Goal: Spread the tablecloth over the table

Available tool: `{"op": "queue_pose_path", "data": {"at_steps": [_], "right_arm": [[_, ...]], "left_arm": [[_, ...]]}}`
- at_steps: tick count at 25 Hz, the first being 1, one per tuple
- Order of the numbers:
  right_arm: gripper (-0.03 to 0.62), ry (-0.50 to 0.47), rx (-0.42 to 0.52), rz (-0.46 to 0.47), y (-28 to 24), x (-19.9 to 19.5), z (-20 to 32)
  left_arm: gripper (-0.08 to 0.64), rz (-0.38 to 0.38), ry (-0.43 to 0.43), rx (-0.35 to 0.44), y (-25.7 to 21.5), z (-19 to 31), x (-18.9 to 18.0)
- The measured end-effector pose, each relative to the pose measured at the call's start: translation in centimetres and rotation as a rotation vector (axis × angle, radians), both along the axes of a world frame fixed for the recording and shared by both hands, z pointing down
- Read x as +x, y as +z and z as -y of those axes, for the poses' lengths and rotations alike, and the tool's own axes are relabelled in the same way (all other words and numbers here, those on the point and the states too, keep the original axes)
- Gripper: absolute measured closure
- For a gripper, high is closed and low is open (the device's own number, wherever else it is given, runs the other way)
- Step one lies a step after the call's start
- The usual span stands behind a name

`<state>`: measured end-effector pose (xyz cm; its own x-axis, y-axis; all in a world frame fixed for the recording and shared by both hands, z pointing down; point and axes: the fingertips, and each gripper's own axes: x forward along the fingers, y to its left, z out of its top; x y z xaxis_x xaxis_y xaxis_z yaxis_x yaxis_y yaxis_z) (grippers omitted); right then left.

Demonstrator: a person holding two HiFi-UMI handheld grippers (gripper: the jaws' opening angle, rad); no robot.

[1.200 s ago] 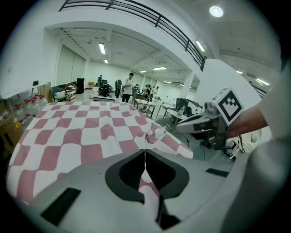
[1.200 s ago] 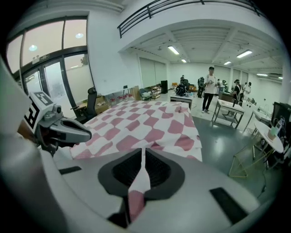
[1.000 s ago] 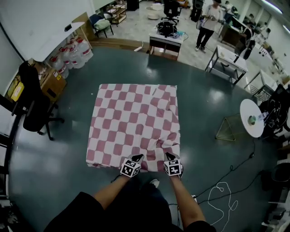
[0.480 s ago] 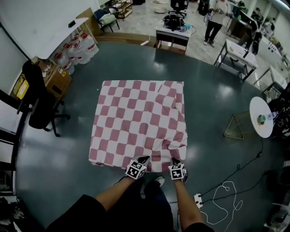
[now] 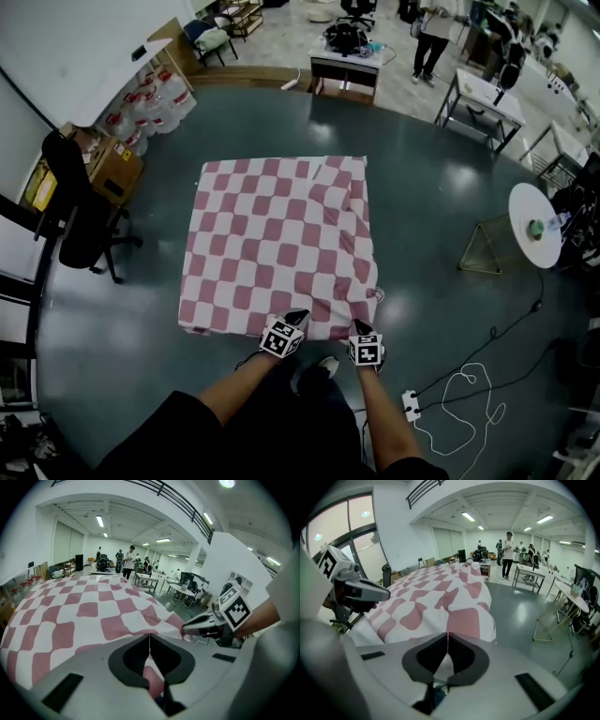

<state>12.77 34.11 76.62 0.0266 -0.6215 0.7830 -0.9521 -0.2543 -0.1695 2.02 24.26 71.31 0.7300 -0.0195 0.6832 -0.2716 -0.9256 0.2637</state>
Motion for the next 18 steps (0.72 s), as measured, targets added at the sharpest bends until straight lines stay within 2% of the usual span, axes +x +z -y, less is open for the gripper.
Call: {"op": "queue_pose_path", "data": {"at_steps": [2, 4, 7, 10, 13, 18], "right_arm": [[0.571, -0.012, 0.049, 0.001, -0.6, -0.1, 1.4], [0.571, -0.032, 0.058, -0.004, -0.7, -0.2, 2.7], [0.571, -0.06, -0.006, -0.011, 0.5, -0.5, 2.7], [0.571, -0.018, -0.059, 0.013, 0.9, -0.6, 1.1], [0.574, 0.048, -0.079, 0.035, 0.8, -0.9, -0.1], [0.574, 0.044, -0.109, 0.052, 0.7, -0.9, -0.7]], "left_arm": [[0.543, -0.007, -0.016, -0.001, -0.2, 0.0, 0.5], [0.543, -0.013, -0.024, -0.003, -0.3, -0.1, 1.0], [0.543, -0.012, -0.016, -0.016, 0.0, -0.2, 1.5], [0.543, -0.004, 0.005, -0.04, 0.5, 0.0, 1.9], [0.543, -0.004, 0.037, -0.055, 0.9, 1.0, 2.4], [0.543, -0.007, 0.074, -0.094, 1.9, 1.3, 3.3]]}}
